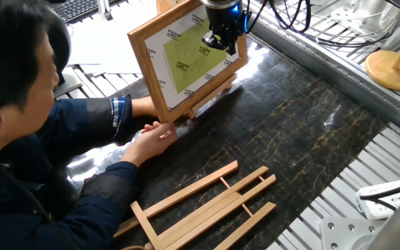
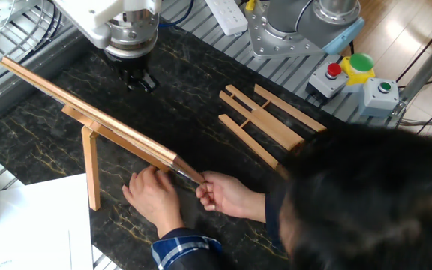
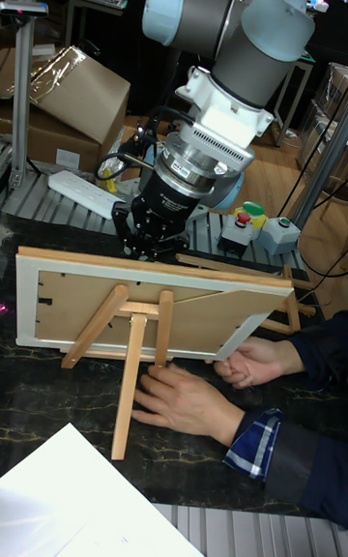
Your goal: Take the photo frame down from the bracket
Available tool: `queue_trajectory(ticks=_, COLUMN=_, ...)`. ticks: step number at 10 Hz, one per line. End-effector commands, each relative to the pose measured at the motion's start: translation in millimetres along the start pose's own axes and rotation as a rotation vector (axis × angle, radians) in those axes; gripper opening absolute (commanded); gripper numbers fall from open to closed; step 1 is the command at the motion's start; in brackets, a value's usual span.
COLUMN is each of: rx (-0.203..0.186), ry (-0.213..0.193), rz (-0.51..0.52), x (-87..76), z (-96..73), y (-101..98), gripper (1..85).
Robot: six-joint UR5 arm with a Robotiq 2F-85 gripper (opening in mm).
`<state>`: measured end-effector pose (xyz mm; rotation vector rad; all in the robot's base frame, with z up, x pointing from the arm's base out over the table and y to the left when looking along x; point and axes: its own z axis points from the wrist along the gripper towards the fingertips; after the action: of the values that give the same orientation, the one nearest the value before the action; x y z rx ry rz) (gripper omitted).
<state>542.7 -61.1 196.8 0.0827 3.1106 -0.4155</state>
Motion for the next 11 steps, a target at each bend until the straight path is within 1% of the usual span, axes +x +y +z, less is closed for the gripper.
queue_trajectory(ticks=1, rx=-0.003, ry=0.001, rz=0.005, x=-0.1, z=-1.5, y=0.3, gripper=1.3)
queue_trajectory(ticks=4, rx=0.001, ry=0.003, rz=0.004, x=0.0, z=-2.1, y=-0.6, gripper=1.3)
queue_trajectory(ticks=5, rx=0.007, ry=0.009, rz=-0.006, x=1.5, z=-3.8, y=-3.5, gripper=1.3)
queue_trajectory(ticks=6, rx=0.006, ry=0.023, rz=-0.019, x=5.3, z=-9.9, y=-6.7, gripper=1.3)
queue_trajectory(ticks=7, rx=-0.023, ry=0.033, rz=-0.03, x=11.2, z=-24.0, y=-2.1, gripper=1.0)
queue_trajectory(ticks=8, rx=-0.049, ry=0.057, rz=-0.056, x=20.9, z=-47.5, y=2.0, gripper=1.0)
queue_trajectory(ticks=9, rx=-0.083, ry=0.07, rz=-0.093, x=31.9, z=-77.5, y=5.6, gripper=1.0)
queue_trajectory(ticks=10, rx=-0.121, ry=0.074, rz=-0.151, x=41.9, z=-114.2, y=5.8, gripper=1.0)
queue_trajectory(ticks=11, rx=-0.17, ry=0.077, rz=-0.182, x=48.9, z=-142.7, y=12.8, gripper=1.0)
